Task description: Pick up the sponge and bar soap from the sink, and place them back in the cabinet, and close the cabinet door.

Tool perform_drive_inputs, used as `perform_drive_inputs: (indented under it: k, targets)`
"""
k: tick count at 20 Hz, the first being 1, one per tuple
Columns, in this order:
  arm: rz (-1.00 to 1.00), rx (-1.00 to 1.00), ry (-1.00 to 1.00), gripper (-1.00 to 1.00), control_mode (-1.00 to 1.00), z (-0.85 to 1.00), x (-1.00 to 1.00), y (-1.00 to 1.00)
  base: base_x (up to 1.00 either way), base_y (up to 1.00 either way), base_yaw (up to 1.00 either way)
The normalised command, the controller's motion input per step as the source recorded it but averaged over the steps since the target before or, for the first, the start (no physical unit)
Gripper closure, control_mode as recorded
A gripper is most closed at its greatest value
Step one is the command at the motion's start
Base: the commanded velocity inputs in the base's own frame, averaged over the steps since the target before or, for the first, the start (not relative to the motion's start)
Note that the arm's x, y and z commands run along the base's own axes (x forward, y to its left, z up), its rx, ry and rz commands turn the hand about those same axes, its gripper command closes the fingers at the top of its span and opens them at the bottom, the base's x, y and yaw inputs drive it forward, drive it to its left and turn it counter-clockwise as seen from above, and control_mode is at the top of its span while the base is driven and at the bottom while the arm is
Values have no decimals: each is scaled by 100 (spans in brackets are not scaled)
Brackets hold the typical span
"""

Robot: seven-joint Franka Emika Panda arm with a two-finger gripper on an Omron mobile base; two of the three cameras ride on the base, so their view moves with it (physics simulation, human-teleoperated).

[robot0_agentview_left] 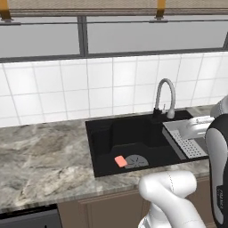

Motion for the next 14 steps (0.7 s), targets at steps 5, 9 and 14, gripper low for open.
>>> perform_drive_inputs:
  k: [5, 9, 14]
  targets:
    - [0, 0, 0, -100, 100, 0, 0, 0, 14, 0, -4]
    - [0, 0, 0, -100, 100, 0, 0, 0, 17, 0, 0]
    - [0, 0, 0, -100, 100, 0, 0, 0, 33, 0, 0]
